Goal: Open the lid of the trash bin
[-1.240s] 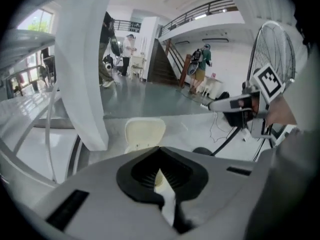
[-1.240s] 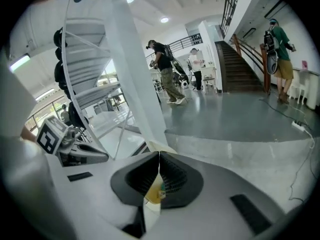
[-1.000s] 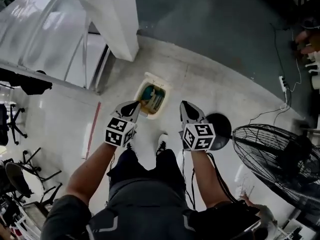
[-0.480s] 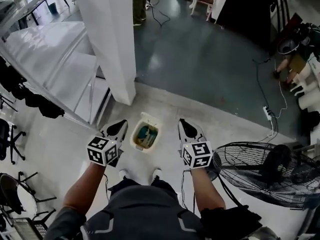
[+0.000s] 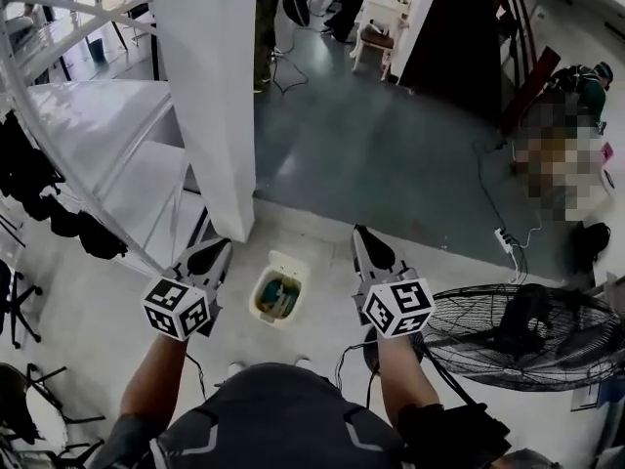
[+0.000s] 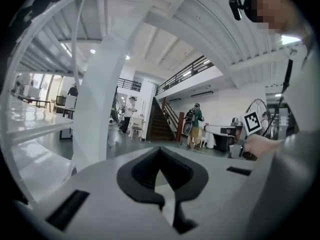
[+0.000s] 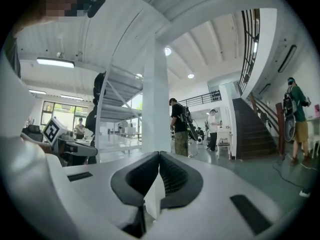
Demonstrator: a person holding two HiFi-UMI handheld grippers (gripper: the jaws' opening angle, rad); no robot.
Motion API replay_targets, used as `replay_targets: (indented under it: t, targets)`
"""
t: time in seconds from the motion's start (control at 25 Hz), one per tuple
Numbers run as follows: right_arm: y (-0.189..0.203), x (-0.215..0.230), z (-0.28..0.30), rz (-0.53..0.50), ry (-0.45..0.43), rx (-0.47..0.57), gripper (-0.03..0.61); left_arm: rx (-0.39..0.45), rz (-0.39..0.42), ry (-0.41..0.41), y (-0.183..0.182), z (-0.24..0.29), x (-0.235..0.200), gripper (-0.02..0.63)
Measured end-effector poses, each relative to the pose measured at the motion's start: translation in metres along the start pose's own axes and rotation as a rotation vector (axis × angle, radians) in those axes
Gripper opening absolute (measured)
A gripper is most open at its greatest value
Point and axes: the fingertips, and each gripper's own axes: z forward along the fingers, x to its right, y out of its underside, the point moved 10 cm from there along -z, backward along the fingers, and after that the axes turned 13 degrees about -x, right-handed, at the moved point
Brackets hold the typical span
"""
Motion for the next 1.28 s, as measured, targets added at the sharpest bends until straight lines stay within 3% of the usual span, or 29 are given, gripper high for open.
replay_targets:
  t: [0.16,0.32,0.44,0.6,1.28]
  targets:
    - [-0.005,-0.001,0.006,-0.021,-0.007,-0.032,0.026,0.036,-0.018,0.022,-0.023,-0.013,0.0,0.008]
    - [-0.002,-0.003,0.012,0.002,-0.006,-0.037,0.026,0.065,0.041,0.012,-0.038,-0.023,0.0,0.008]
    - [-0.007,-0.004,0.012,-0.008,-0.012,-0.027,0.026,0.085,0.087,-0.012,-0.043,-0.027,0.001,0.008]
    - [-0.015,-0.002,0.007,-0.019,-0.006,-0.027,0.026,0.126,0.067,-0.002,-0.047,-0.031,0.003,0.008]
    - [-0.027,-0.01,0.001,-0.077,0.009,-0.034,0.026,0.174,0.138,-0.034,-0.056,-0.031,0.008,0.009]
